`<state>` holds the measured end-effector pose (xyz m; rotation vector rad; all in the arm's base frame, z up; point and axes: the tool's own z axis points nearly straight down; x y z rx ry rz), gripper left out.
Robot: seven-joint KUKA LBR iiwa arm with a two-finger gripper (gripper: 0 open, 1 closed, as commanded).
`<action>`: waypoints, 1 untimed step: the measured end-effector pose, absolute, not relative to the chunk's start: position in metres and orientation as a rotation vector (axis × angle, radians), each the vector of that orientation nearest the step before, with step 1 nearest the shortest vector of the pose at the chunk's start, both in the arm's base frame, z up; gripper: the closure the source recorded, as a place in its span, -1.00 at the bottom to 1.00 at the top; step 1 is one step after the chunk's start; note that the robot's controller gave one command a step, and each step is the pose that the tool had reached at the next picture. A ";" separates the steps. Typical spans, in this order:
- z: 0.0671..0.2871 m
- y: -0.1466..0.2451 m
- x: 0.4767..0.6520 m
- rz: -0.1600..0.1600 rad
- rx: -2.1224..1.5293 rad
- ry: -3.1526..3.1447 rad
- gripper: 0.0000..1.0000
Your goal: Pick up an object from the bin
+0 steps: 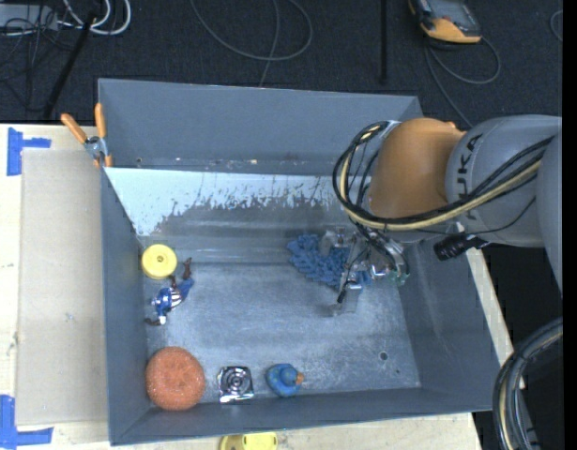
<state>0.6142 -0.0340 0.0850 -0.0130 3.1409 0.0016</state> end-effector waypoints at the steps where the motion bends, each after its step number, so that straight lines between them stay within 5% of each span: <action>1: 0.085 -0.035 0.618 0.001 0.013 3.140 -1.00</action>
Offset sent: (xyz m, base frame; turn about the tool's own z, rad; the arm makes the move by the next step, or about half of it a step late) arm 0.0084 0.0040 0.0053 0.0606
